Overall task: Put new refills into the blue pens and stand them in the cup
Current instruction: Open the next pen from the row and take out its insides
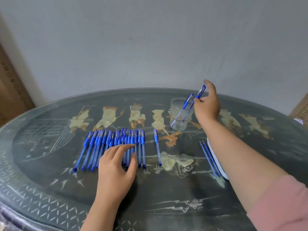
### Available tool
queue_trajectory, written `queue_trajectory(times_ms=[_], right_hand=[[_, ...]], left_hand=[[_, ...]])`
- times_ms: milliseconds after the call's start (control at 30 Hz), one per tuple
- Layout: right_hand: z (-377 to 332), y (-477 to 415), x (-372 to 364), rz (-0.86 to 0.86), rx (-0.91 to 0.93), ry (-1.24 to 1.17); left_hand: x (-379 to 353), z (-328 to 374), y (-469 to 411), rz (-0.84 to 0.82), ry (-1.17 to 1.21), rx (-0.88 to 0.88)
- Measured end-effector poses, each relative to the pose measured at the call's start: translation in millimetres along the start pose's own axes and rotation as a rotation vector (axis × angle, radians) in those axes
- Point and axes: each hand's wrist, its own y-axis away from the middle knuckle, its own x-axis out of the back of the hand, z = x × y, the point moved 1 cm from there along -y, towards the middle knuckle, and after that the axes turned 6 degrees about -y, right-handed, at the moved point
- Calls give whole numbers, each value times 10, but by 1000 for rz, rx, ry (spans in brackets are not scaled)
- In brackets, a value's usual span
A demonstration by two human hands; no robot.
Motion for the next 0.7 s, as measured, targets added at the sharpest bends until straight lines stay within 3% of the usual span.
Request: queue_trajectory(times_ms=[333, 533, 700], right_hand=[[225, -137, -161, -55, -13, 182], [267, -159, -122, -113, -86, 157], [82, 309, 3, 148, 39, 108]], left_hand=[[-6, -2, -2, -1, 10, 14], [-13, -2, -2, -8, 1, 12], [-14, 2, -1, -17, 11, 31]])
